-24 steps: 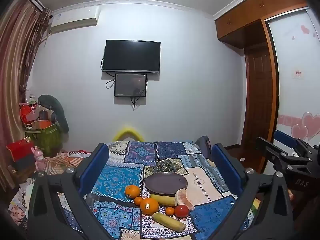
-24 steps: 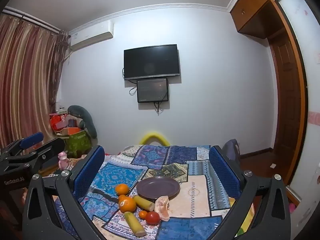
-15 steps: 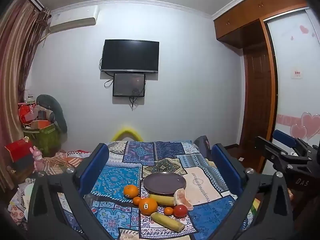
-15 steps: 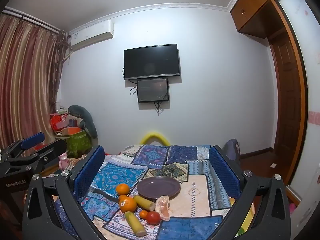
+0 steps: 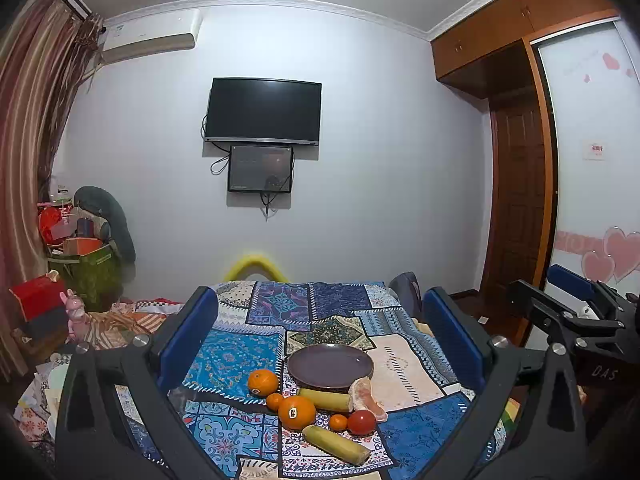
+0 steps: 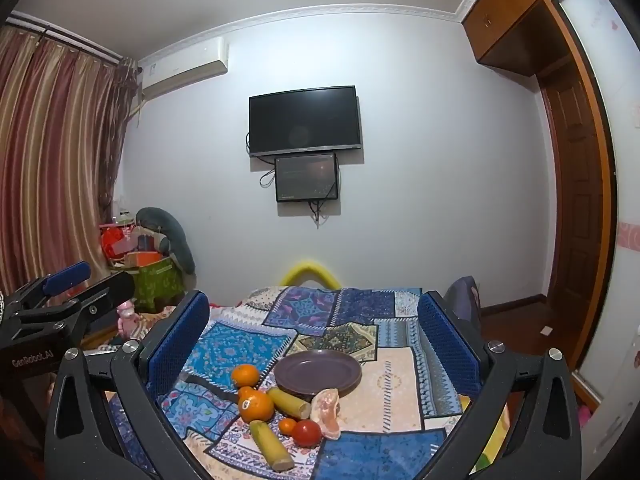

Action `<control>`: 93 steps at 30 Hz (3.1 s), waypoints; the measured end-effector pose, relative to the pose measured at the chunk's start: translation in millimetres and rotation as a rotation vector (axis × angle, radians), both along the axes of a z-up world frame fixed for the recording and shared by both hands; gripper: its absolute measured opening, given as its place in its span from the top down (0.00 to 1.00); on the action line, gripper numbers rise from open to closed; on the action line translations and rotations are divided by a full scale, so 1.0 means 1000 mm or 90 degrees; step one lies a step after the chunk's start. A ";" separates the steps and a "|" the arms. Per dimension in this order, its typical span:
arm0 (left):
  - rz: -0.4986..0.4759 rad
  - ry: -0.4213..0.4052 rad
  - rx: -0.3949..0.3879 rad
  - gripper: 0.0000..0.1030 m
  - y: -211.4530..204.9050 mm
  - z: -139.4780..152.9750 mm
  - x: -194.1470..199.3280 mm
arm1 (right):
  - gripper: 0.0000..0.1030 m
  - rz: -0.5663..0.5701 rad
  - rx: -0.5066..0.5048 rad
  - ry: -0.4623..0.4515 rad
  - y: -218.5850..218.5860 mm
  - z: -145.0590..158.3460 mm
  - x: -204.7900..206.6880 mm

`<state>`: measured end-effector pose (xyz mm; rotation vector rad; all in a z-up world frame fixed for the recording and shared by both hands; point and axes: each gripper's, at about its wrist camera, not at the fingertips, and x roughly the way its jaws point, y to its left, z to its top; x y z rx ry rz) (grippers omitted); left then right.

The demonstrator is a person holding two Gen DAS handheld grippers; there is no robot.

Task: Organize fruits

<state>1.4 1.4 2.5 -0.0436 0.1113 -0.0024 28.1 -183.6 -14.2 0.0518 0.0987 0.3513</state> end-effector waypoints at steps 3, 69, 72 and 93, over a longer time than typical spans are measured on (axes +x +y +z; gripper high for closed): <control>-0.001 0.002 -0.002 0.00 0.001 0.000 0.001 | 0.00 -0.002 -0.001 0.000 0.002 0.000 0.000; 0.000 0.038 -0.014 0.00 0.011 -0.020 0.036 | 0.00 0.008 -0.016 0.027 0.008 -0.010 0.027; 0.010 0.057 -0.021 0.00 0.020 -0.027 0.049 | 0.00 0.014 -0.028 0.049 0.009 -0.018 0.043; 0.018 0.324 -0.016 0.57 0.064 -0.137 0.182 | 0.53 0.076 -0.106 0.291 0.012 -0.108 0.146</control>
